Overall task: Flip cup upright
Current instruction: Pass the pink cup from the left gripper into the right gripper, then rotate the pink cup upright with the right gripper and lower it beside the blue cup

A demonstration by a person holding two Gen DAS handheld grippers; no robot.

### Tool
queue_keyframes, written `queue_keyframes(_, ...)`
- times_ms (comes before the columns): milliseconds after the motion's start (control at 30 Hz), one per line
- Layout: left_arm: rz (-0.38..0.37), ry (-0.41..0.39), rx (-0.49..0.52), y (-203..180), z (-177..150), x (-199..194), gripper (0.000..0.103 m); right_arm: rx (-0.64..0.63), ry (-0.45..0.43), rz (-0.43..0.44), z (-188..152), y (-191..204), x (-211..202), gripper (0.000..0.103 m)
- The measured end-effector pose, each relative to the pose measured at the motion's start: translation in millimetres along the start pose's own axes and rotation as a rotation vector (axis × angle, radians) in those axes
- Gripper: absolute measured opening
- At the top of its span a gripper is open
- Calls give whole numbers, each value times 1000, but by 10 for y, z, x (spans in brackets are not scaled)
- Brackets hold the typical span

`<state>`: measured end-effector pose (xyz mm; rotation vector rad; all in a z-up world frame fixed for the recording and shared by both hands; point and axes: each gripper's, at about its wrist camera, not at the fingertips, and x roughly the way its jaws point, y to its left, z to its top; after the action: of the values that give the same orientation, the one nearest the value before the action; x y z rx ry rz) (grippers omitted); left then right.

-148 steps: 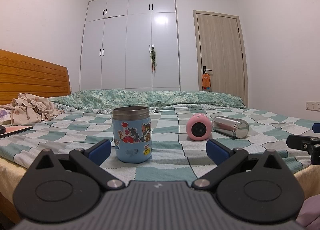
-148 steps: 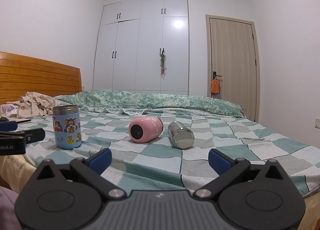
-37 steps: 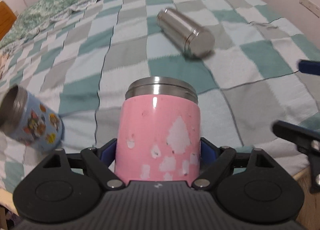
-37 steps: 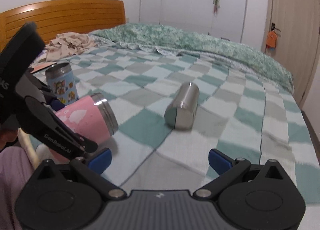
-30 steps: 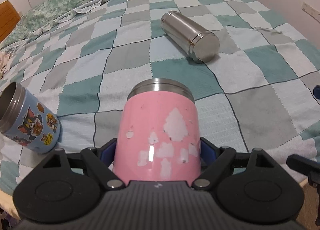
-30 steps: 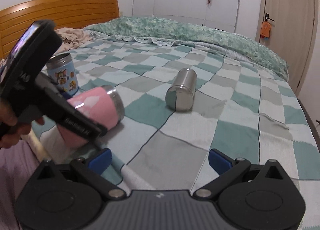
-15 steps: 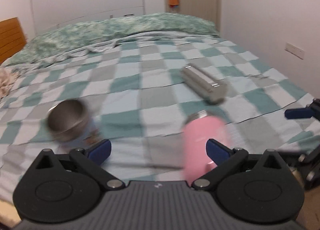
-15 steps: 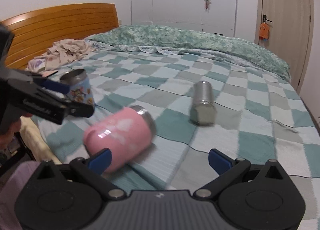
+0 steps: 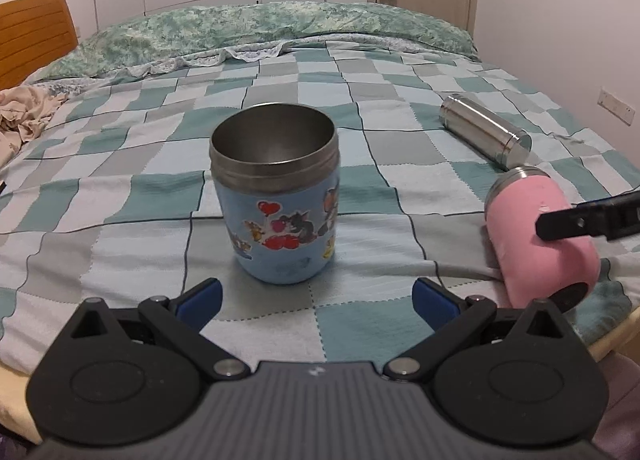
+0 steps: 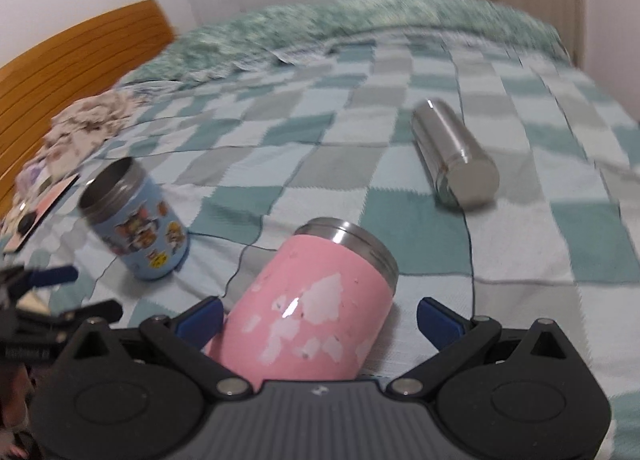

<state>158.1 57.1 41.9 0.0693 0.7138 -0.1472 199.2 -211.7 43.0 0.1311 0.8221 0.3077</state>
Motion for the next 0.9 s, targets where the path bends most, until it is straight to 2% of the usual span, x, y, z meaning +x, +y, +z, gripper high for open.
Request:
queue_keyframes(300,-25,3,-20,-4,-64,170,103,165,174,38,131,-83,448,101)
queue_keyframes(433,-32,1,-25,-18,-71,199,103,278,227,110,122,-209,591,92)
queue_keyframes(700,-31,-7,-45,20,-86,186,103,222,96,156,1,-158,387,88)
queue_keyframes(900,-33,-30,-57,56,-105,96,103,115,-18,174,-32,-55,180,85)
